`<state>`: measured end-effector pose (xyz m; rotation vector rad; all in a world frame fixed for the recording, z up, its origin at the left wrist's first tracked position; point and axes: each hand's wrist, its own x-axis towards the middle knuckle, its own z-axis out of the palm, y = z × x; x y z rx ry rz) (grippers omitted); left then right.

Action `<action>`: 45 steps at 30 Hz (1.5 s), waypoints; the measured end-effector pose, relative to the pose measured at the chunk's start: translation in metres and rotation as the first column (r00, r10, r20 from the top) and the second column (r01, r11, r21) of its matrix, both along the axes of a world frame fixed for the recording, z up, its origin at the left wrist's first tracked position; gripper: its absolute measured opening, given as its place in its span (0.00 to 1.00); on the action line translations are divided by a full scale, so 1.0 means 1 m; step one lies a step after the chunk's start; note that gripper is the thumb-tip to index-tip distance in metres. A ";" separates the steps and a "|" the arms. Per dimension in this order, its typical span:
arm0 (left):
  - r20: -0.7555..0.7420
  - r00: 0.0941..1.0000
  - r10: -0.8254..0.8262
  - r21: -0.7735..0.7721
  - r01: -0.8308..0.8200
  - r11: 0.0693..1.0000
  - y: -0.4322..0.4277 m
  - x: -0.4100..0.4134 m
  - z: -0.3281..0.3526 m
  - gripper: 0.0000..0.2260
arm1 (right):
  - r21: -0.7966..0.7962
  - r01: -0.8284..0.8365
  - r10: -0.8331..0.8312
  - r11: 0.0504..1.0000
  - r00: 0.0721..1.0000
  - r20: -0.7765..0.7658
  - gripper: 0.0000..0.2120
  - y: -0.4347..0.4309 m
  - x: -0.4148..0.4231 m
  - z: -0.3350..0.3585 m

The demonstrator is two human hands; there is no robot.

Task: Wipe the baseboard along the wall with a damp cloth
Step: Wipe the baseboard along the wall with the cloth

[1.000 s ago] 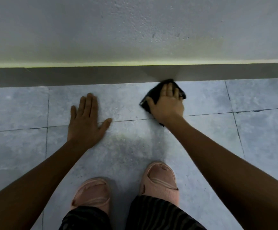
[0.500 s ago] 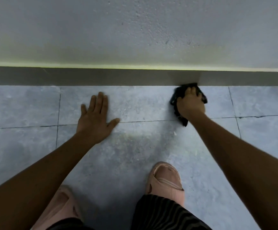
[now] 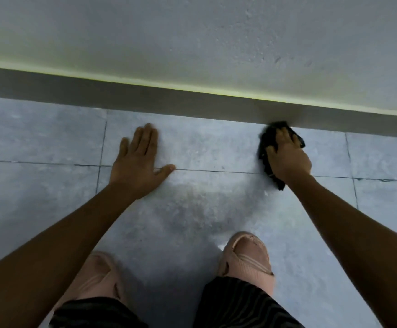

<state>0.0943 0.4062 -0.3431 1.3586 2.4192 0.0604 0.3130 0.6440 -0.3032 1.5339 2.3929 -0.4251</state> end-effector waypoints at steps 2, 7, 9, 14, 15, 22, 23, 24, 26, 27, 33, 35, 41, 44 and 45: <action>-0.015 0.993 0.114 0.026 -0.113 0.993 -0.017 -0.009 0.000 0.41 | -0.008 0.055 -0.055 0.998 0.998 0.015 0.27 0.001 -0.004 0.000; -0.022 0.987 0.157 -0.037 -0.158 0.987 -0.028 -0.016 0.004 0.42 | -0.005 -0.070 0.070 0.998 0.998 -0.001 0.28 -0.042 -0.050 -0.002; -0.002 0.990 0.138 -0.094 -0.138 0.986 -0.024 -0.020 0.010 0.43 | -0.022 -0.212 0.212 0.977 0.977 0.002 0.28 -0.062 -0.071 -0.003; 0.119 0.992 0.044 -0.239 -0.014 0.971 -0.024 -0.038 0.025 0.47 | -0.092 -0.401 0.404 0.911 0.915 0.011 0.27 -0.073 -0.089 0.002; 0.135 0.990 0.033 -0.252 0.002 0.968 -0.024 -0.040 0.027 0.48 | -0.109 -0.395 0.400 0.912 0.916 0.026 0.27 -0.068 -0.083 0.003; 0.131 0.991 0.029 -0.307 0.013 0.952 -0.020 -0.037 0.035 0.49 | -0.165 -0.152 0.171 0.975 0.979 0.109 0.28 -0.036 -0.043 0.015; 0.123 0.992 0.028 -0.304 0.011 0.953 -0.020 -0.037 0.035 0.49 | -0.157 -0.151 0.169 0.976 0.979 0.111 0.28 -0.040 -0.048 0.014; 0.115 0.993 0.027 -0.302 0.009 0.953 -0.021 -0.037 0.035 0.48 | -0.149 -0.173 0.191 0.974 0.975 0.111 0.29 -0.048 -0.056 0.013; 0.100 0.995 0.008 -0.309 0.023 0.951 -0.021 -0.037 0.034 0.48 | -0.141 -0.291 0.307 0.946 0.946 0.102 0.30 -0.069 -0.079 0.009; 0.091 0.996 0.000 -0.307 0.028 0.951 -0.022 -0.036 0.033 0.48 | -0.143 -0.353 0.367 0.925 0.927 0.083 0.31 -0.080 -0.092 0.007; 0.101 0.995 -0.001 -0.252 0.027 0.967 -0.027 -0.038 0.024 0.47 | -0.127 -0.582 0.591 0.803 0.806 0.039 0.31 -0.095 -0.126 0.000; 0.123 0.992 0.014 -0.221 0.014 0.975 -0.027 -0.038 0.023 0.47 | -0.079 -0.533 0.536 0.843 0.844 0.025 0.30 -0.079 -0.103 0.001; 0.130 0.991 0.034 -0.202 -0.007 0.979 -0.028 -0.037 0.019 0.47 | 0.026 -0.450 0.433 0.893 0.873 0.222 0.30 -0.048 -0.061 0.006; 0.115 0.992 0.047 -0.136 -0.031 0.990 -0.035 -0.035 0.018 0.44 | 0.060 -0.582 0.565 0.811 0.807 0.173 0.30 -0.069 -0.090 -0.002; 0.092 0.994 0.053 -0.101 -0.043 0.994 -0.041 -0.034 0.015 0.44 | 0.074 -0.632 0.620 0.772 0.773 0.131 0.29 -0.077 -0.103 -0.006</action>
